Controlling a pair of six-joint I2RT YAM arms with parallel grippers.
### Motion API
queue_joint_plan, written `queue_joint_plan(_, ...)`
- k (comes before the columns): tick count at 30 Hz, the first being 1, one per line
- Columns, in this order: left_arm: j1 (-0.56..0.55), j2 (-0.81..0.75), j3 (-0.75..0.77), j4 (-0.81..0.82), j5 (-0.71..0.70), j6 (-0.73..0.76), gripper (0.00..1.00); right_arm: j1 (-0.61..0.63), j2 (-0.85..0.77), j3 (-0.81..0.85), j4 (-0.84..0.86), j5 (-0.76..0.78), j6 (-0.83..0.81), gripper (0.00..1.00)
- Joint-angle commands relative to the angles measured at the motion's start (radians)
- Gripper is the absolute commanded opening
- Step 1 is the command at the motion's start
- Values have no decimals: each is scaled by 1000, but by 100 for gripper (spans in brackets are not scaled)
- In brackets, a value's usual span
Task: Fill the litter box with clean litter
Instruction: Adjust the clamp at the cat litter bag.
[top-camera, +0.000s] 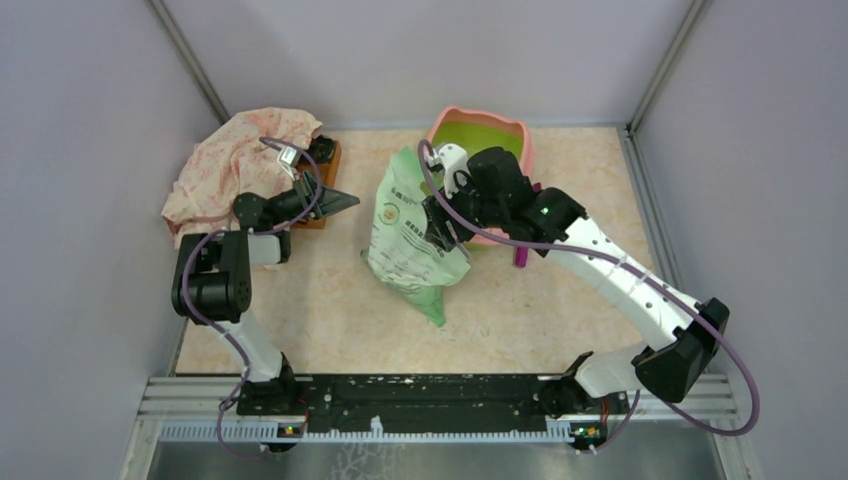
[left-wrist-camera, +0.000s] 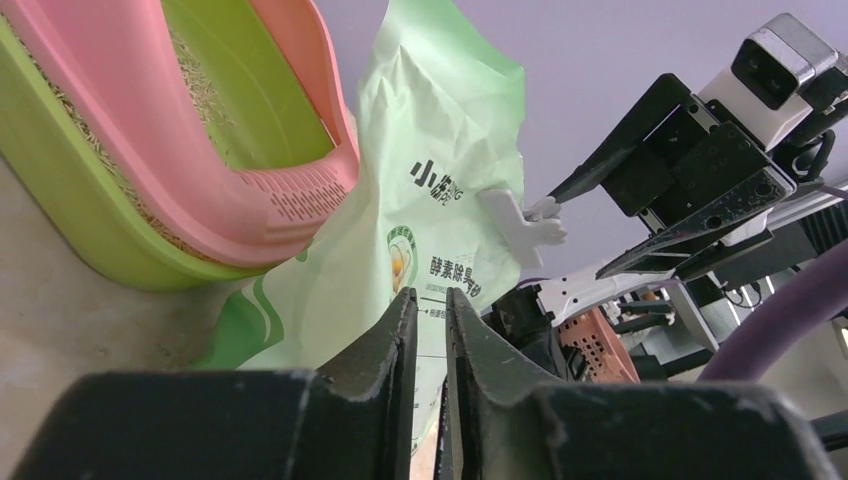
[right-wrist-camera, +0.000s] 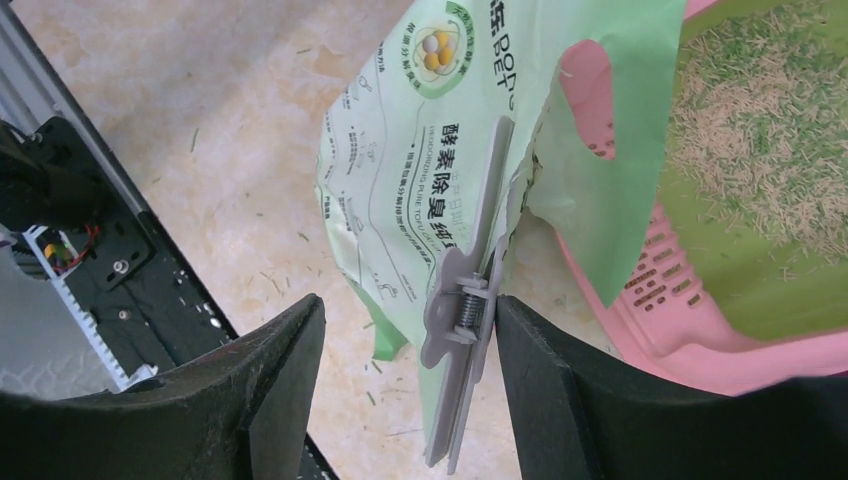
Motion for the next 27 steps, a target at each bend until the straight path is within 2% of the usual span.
queue_joint_plan(1, -2, 23, 10, 250, -8, 9, 24, -18, -13, -6, 35, 70, -9, 63)
queue_joint_plan(13, -14, 11, 10, 213, -1, 39, 24, -117, 7, -21, 52, 16, 9, 41)
queue_joint_plan(22, -19, 7, 14, 211, 3, 37, 24, -130, 35, -9, 51, -19, 5, 31)
queue_joint_plan(27, -20, 6, 14, 212, 3, 37, 24, -133, 52, 11, 37, -27, 12, 20)
